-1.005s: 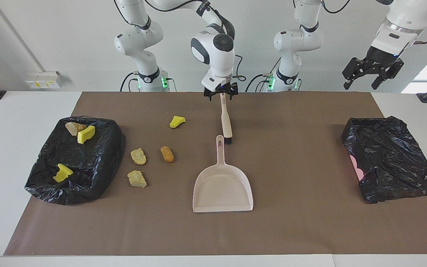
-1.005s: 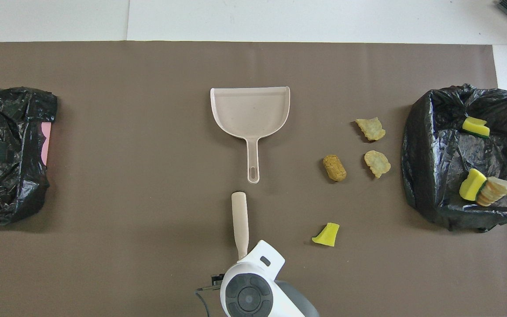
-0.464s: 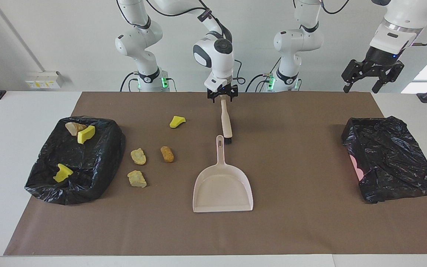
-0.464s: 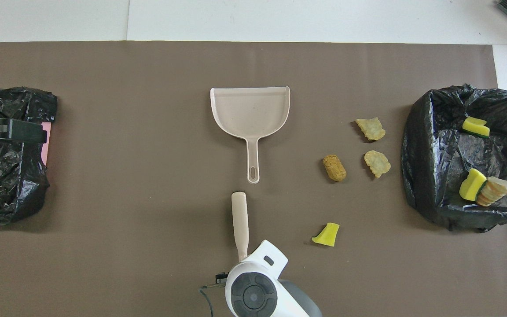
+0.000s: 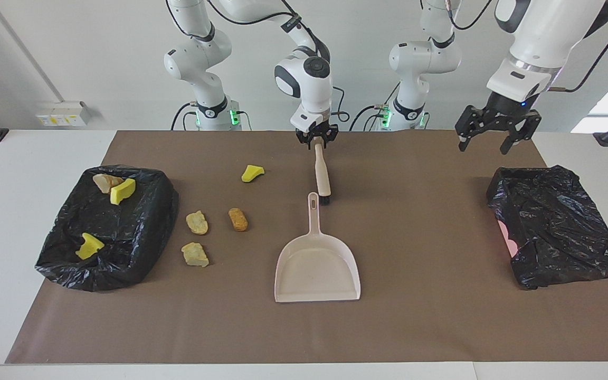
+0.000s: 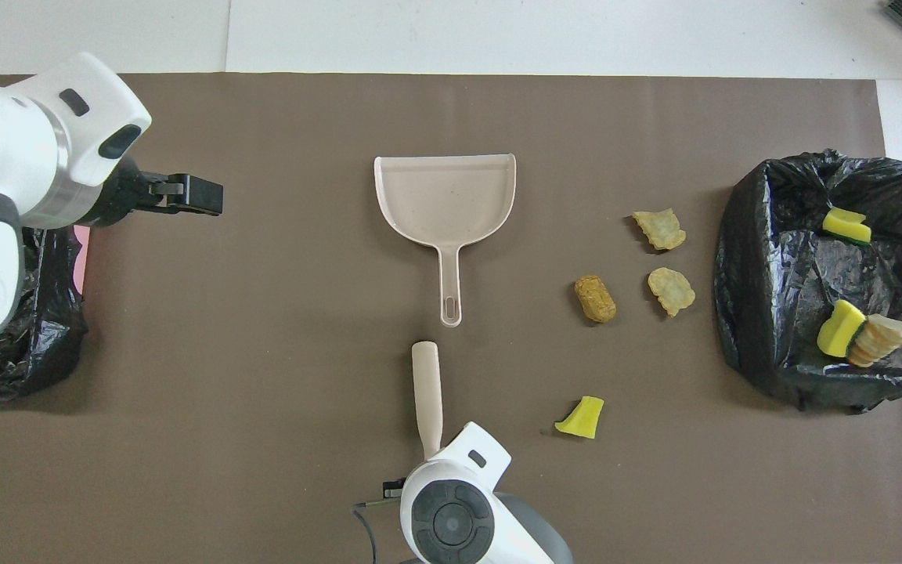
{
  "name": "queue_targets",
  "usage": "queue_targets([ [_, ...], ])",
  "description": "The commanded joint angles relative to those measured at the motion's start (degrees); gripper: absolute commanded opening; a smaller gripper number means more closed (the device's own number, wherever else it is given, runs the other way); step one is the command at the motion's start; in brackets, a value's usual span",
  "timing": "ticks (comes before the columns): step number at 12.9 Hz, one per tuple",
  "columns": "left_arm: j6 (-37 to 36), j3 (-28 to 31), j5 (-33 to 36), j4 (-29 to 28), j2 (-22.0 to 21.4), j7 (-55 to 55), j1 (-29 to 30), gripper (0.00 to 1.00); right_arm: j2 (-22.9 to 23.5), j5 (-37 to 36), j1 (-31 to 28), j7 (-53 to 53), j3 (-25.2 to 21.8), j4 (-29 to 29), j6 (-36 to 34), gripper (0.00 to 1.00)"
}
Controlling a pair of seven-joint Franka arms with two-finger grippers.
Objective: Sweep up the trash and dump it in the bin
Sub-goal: 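Reach the left gripper to the dustpan while the right gripper grasps the brush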
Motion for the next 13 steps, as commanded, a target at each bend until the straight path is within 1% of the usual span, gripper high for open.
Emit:
queue_targets([
  [1,1.6,0.8,-0.1,2.8,5.2,-3.5,-5.1,1.0,0.3,1.0,-0.7,1.1,0.2,0.8,0.9,0.29],
  [2,3.4,0.8,-0.3,3.7,7.2,-5.5,-6.3,1.0,0.3,1.0,-0.7,1.3,0.2,0.8,1.1,0.16],
  [3,4.9,0.8,-0.3,3.7,8.3,-6.1,-7.3,1.0,0.3,1.0,-0.8,1.6,0.2,0.8,1.2,0.0],
  [5,5.7,0.8,0.0,4.6,12.6,-7.5,-11.2,1.0,-0.9,0.9,-1.7,2.0,0.1,0.6,0.3,0.0],
  [6,8.9,0.8,-0.2,5.0,15.0,-10.5,-12.9,1.0,-1.8,0.9,-3.2,2.0,0.3,0.5,-0.6,0.0],
  [7,11.7,0.8,-0.4,5.1,16.5,-12.6,-14.0,1.0,-2.7,1.0,-3.7,2.1,0.3,0.5,-1.8,0.0],
  [8,12.4,0.7,-0.4,5.1,17.3,-13.7,-15.7,1.0,-4.2,1.0,-4.1,2.2,0.2,0.5,-3.4,0.0],
  [9,13.4,0.7,-0.5,4.9,18.3,-14.6,-17.2,1.0,-6.2,1.0,-5.6,2.1,0.2,0.5,-6.4,0.0],
  [10,15.0,0.7,-1.8,4.6,18.3,-14.9,-17.9,1.0,-8.1,1.0,-6.8,2.0,0.2,0.4,-9.4,0.0],
  [11,16.6,0.7,-3.1,4.3,18.2,-14.9,-18.2,1.0,-9.7,1.0,-8.0,1.6,0.1,0.4,-12.1,0.0],
  [13,17.1,0.7,-4.0,4.1,18.2,-14.9,-18.2,1.0,-13.2,0.6,-11.8,-0.5,0.1,0.5,-19.3,0.0],
])
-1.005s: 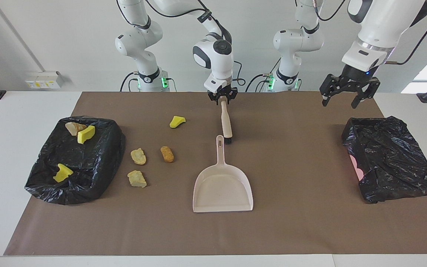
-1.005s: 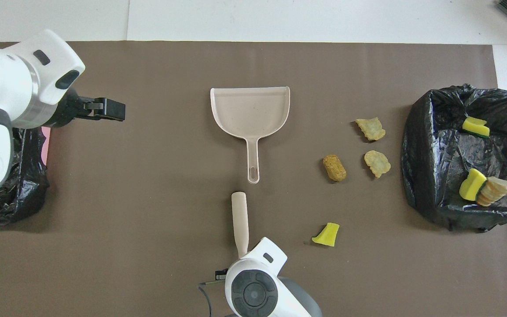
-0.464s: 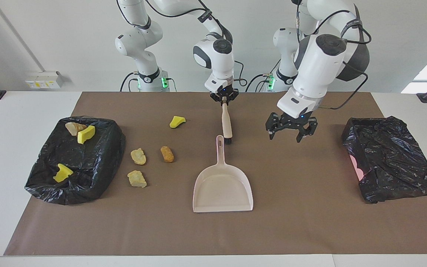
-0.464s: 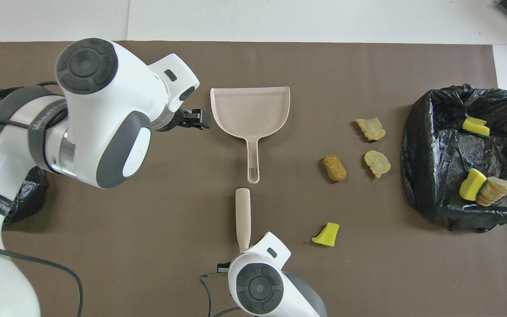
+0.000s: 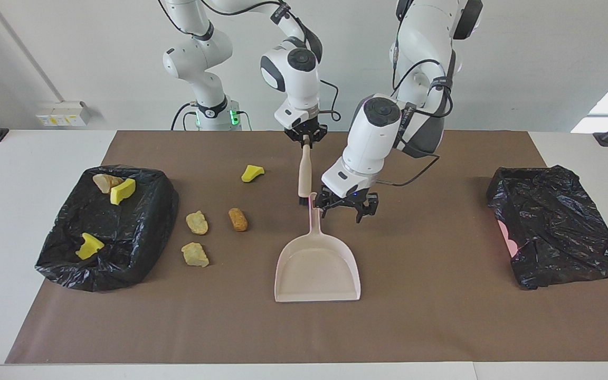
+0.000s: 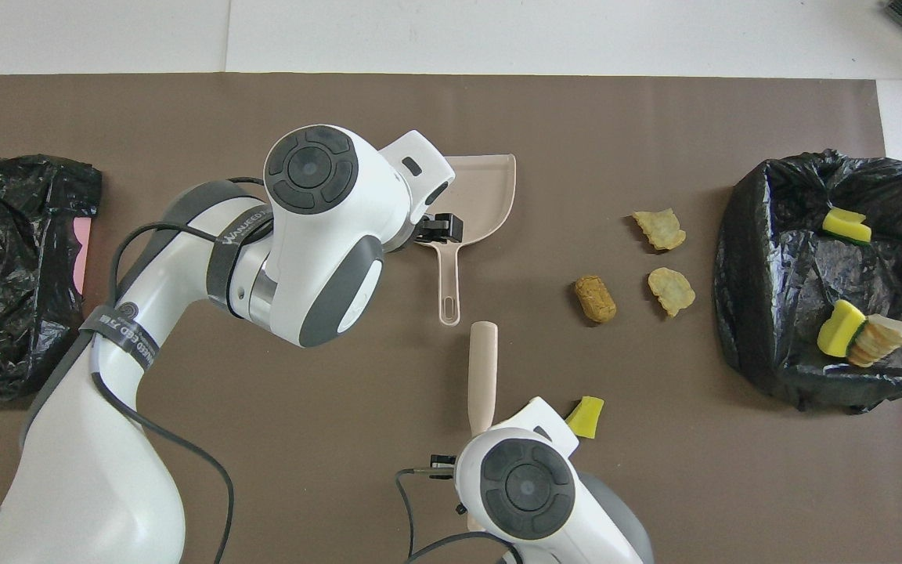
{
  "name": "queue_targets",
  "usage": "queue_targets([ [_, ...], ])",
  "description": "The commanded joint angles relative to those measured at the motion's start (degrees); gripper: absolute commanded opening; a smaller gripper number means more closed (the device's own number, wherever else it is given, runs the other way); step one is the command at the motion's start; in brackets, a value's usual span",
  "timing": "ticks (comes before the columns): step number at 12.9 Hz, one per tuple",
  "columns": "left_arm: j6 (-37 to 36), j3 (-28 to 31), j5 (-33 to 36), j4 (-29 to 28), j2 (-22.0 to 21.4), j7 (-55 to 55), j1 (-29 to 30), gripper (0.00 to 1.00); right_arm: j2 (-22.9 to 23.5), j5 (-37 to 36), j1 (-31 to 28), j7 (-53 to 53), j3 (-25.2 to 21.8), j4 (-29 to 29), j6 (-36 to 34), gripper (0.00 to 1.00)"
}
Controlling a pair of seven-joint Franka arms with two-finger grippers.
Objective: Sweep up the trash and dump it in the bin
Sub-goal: 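Reach the left gripper to the dustpan while the right gripper grasps the brush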
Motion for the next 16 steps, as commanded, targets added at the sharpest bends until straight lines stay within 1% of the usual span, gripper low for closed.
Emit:
queue_targets([
  [1,1.1,0.9,-2.2,0.9,0.4,-0.3,-0.4,1.0,-5.2,-0.1,-4.9,-2.9,0.2,-0.8,-8.3,0.0],
  [3,2.8,0.9,-2.2,-0.4,1.3,-0.3,-1.5,1.0,-6.0,-4.2,-8.8,-3.1,0.3,-0.4,-13.2,0.0],
  [4,2.8,0.9,-2.2,-1.1,1.5,-0.4,-1.9,1.0,-5.9,-5.5,-9.9,-3.0,0.2,-0.4,-13.4,0.0],
  [5,2.8,1.0,-2.2,-1.8,2.2,-0.9,-3.9,1.0,-5.4,-7.7,-12.5,-3.9,0.3,-0.4,-13.4,0.0],
  [6,2.5,1.0,-2.2,-2.2,3.3,-1.5,-4.6,1.0,-5.1,-10.9,-14.9,-6.4,0.4,-0.4,-13.4,0.0],
  [10,2.2,1.0,-2.2,-4.6,3.3,-2.0,-6.1,1.0,-3.8,-19.1,-24.2,-15.5,0.4,-0.8,-12.9,0.0],
  [11,2.7,1.0,-2.2,-5.4,3.3,-2.1,-6.6,1.0,-3.1,-20.1,-26.2,-17.8,0.4,-0.8,-12.1,0.0],
  [13,1.7,1.1,-2.0,-5.0,3.3,-2.2,-6.5,1.0,-2.6,-22.4,-29.2,-23.2,0.4,-0.8,-10.4,0.0],
  [14,0.9,1.1,-1.9,-5.0,3.2,-2.1,-6.5,0.97,-2.4,-23.3,-31.0,-26.5,0.4,-0.8,-10.0,0.0],
  [15,-1.0,1.1,-1.6,-4.7,3.0,-2.1,-6.4,0.68,-2.3,-23.6,-33.0,-29.1,0.4,-1.0,-9.0,0.0],
  [16,-3.0,1.1,-1.5,-4.4,3.0,-2.0,-6.4,0.34,-2.2,-23.7,-34.4,-30.8,0.4,-1.1,-8.0,0.0],
])
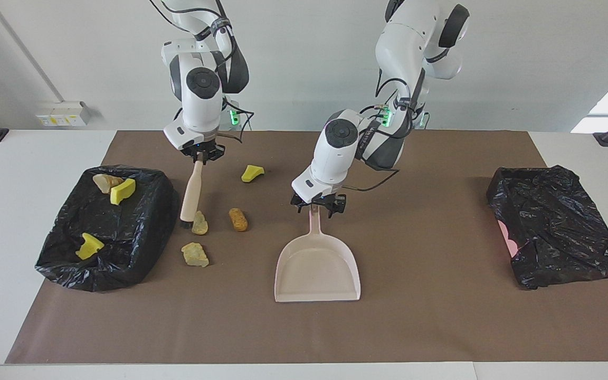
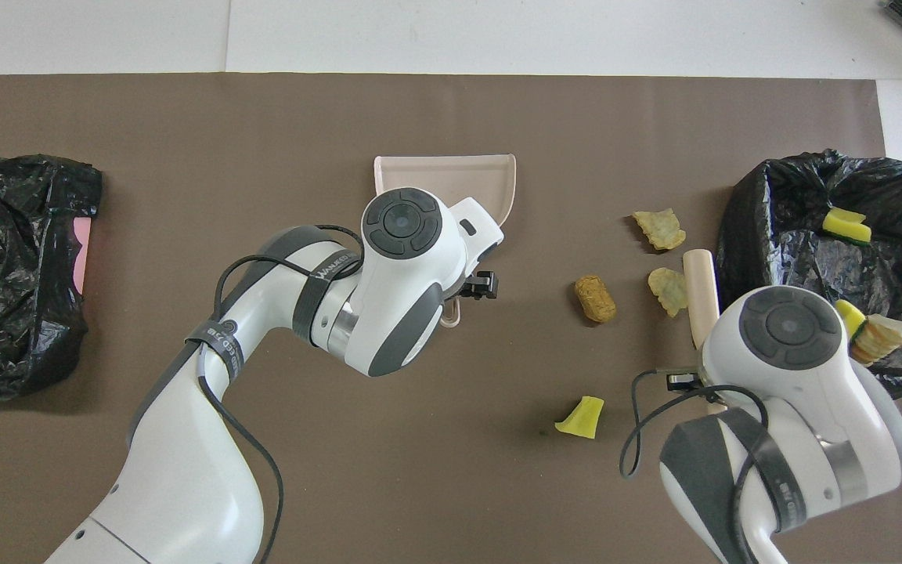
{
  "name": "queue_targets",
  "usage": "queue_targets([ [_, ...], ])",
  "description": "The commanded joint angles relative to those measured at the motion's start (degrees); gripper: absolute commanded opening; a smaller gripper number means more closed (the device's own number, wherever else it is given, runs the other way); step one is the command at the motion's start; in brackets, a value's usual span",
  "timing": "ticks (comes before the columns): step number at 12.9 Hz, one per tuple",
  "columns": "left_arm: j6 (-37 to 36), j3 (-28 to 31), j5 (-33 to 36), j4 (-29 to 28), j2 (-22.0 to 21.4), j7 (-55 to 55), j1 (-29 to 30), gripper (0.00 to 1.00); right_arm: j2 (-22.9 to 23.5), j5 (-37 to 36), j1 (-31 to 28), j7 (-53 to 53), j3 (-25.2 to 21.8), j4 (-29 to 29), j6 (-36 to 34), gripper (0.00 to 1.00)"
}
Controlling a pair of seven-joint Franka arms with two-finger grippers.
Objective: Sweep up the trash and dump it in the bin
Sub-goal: 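Reach the left gripper to the dustpan while the right gripper grasps the brush, then hold the dustpan with the left gripper while the right gripper brushes bread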
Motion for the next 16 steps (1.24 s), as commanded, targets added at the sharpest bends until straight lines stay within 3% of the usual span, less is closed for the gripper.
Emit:
queue_targets([
  [1,-3.5,1.0,0.0,-0.5,-1.3,-0.2,-0.8,0.0,0.3,-1.8,-4.2,-5.0,0.7,-0.5,3.0,0.0],
  [4,-3.6,1.1,0.4,-0.6,-2.2,1.1,-0.1,0.0,3.9,-3.4,-5.2,-5.3,0.7,-0.5,6.9,0.0],
  [8,-4.0,2.3,1.0,-1.1,-5.7,19.2,3.9,0.0,7.0,-4.0,-6.6,-6.4,0.8,-0.4,10.7,0.0],
  [11,-9.2,2.4,12.2,-0.9,-7.8,33.6,5.6,0.0,11.0,-3.8,-5.8,-5.9,1.0,1.7,13.0,0.0],
  [16,-14.4,2.3,12.7,-2.4,-9.2,56.4,7.7,0.0,10.7,2.4,1.0,-6.4,1.2,2.7,10.0,0.0],
])
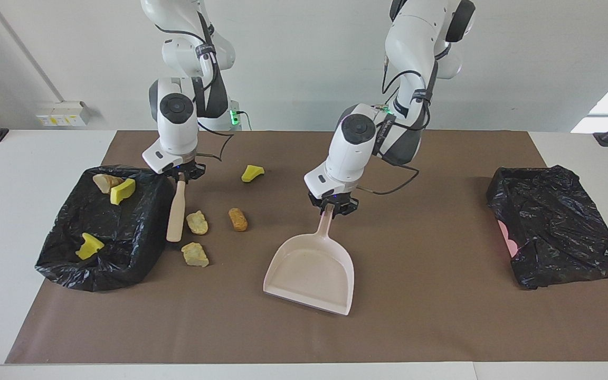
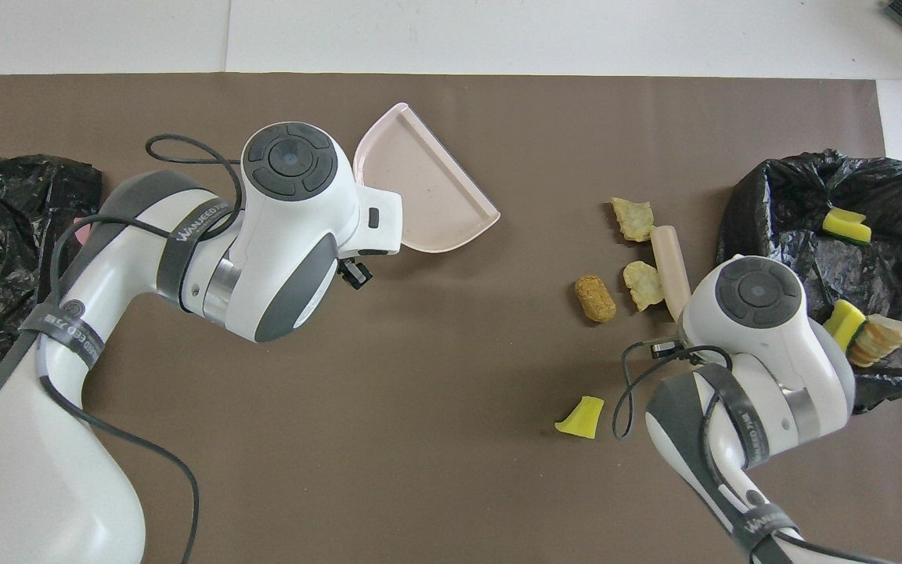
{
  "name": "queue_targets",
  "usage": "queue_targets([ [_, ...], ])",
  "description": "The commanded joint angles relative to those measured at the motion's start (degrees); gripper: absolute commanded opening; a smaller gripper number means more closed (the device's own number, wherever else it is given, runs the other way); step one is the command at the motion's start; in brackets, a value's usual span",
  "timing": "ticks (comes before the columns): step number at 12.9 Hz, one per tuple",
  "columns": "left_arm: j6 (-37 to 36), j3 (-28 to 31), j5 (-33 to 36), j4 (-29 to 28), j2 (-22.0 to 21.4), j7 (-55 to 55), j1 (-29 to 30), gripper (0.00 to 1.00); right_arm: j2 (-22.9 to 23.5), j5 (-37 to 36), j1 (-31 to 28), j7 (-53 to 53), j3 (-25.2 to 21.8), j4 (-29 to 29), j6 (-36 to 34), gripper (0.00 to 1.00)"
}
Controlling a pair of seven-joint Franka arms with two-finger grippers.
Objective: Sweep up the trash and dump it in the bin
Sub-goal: 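Hold the dustpan with the left gripper while the right gripper brushes bread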
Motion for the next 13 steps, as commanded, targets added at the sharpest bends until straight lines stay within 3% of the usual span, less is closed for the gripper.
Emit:
queue_targets([
  [1,-1.9,-0.3,1.1,-3.2,-2.7,11.9,0.3,0.0,0.0,5.5,2.4,-1.8,0.2,1.0,-1.8,0.0],
  [7,-2.1,-0.7,0.9,-15.0,-9.1,18.5,-0.5,0.0,0.6,15.7,7.9,0.0,0.1,1.9,-1.8,0.0],
  [11,0.3,-0.7,-2.3,-19.0,-11.0,18.4,-0.4,0.0,2.6,18.2,12.5,7.1,0.2,3.6,-1.0,0.0],
  [13,1.8,-0.7,-3.0,-20.9,-11.8,18.3,-0.5,0.0,4.6,23.0,15.2,7.9,0.2,5.8,-0.7,0.0],
])
